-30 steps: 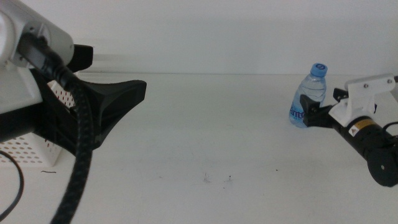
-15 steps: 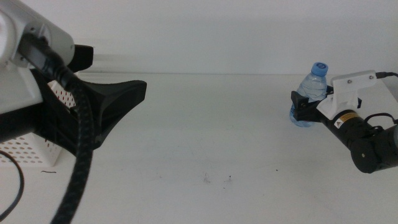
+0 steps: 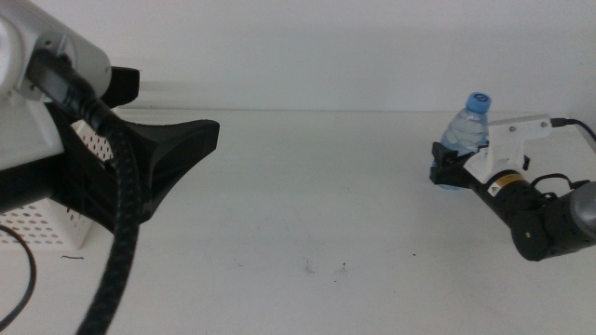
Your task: Use arms to grab the bottles and put them into the dustbin to the left of the table.
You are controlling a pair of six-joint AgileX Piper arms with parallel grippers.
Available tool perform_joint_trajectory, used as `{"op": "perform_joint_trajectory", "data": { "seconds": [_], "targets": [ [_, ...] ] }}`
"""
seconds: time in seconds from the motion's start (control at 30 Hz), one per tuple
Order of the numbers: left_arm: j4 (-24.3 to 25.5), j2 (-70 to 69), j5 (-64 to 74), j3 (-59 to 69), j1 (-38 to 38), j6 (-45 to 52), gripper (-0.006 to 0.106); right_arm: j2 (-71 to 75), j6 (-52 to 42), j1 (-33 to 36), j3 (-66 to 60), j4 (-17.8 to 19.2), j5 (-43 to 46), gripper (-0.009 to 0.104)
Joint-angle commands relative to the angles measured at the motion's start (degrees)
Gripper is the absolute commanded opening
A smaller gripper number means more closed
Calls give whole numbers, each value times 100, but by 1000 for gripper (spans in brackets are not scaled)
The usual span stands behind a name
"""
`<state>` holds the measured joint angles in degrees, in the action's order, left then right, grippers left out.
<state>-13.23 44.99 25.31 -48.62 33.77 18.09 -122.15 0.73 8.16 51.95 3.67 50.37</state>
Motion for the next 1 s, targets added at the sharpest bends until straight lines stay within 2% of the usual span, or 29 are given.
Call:
{"op": "perform_joint_trajectory", "data": {
  "seconds": [0.0, 0.23, 0.43, 0.57, 0.97],
  "targets": [
    [-33, -31, -68, -6, 50, -42, 94, 22, 118, 201, 84, 107, 23, 0],
    [-22, -31, -68, -6, 50, -42, 94, 22, 94, 1048, 703, 291, -49, 0],
    [-22, -31, -68, -6, 50, -42, 94, -32, 94, 1889, 1675, 338, -1169, 0],
    [-22, -31, -68, -6, 50, -42, 94, -245, 94, 2304, 2278, 527, -1509, -1],
    [-22, -31, -68, -6, 50, -42, 94, -1010, 80, 2799, 3029, 527, -1617, -1]
  ]
}}
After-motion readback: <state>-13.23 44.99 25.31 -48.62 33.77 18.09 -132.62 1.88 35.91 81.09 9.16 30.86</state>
